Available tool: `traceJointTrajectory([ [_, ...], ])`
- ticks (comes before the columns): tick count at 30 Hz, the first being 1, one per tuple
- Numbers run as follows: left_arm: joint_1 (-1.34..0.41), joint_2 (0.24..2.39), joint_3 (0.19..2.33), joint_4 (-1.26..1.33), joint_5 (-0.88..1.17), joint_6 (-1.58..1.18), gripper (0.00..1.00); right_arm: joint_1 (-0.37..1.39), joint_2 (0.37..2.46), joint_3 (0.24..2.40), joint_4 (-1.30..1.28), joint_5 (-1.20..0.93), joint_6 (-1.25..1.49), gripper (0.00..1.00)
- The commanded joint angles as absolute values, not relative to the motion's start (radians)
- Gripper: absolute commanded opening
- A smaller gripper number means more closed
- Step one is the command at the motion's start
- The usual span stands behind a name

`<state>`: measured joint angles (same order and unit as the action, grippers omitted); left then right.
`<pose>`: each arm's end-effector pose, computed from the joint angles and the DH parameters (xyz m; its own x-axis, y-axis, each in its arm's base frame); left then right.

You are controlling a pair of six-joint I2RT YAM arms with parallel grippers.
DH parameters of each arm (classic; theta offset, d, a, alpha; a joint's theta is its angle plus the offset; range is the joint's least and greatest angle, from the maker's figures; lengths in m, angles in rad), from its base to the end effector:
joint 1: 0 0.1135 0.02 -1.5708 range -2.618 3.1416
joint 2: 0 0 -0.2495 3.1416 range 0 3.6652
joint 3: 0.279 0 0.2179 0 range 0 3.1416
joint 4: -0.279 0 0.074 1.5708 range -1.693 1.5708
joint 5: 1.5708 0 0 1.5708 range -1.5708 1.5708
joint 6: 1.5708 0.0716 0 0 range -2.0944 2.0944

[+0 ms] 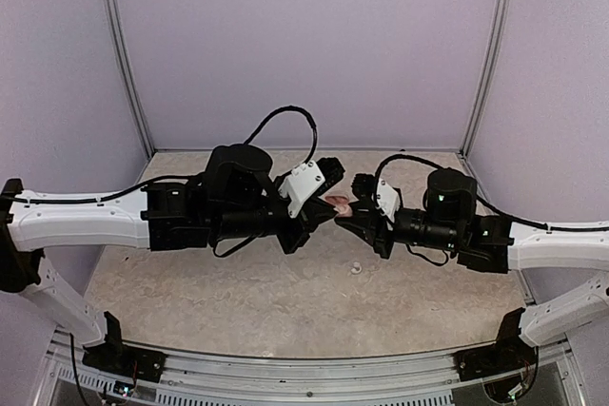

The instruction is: Insert the wireless bluetooth earbuds into the charging case

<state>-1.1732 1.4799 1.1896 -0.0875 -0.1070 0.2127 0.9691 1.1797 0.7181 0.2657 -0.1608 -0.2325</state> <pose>0.1426 -0.3199 0.3060 0.0458 0.4330 -0.9002 0.8886 0.3940 0.2347 0.1497 0.2382 0.2764 0.1008 -0.2551 -0.9617 -0.9037 0.3808 -0.1957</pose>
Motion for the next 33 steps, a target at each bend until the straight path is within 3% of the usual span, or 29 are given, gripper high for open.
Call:
traceJointTrajectory([
  [1, -1.163, 1.513, 1.250, -0.051, -0.115, 0.070, 0.00, 1.019, 1.155, 0.703, 0.367, -0.146, -0.281, 0.00],
  [16, -1.134, 1.587, 1.360, -0.101, -0.128, -0.268, 0.00, 1.096, 1.193, 0.714, 0.428, 0.044, -0.394, 0.00],
  [33, -1.131, 1.623, 1.398, -0.106, -0.132, -0.383, 0.00, 1.145, 1.238, 0.742, 0.435, 0.185, -0.436, 0.00],
])
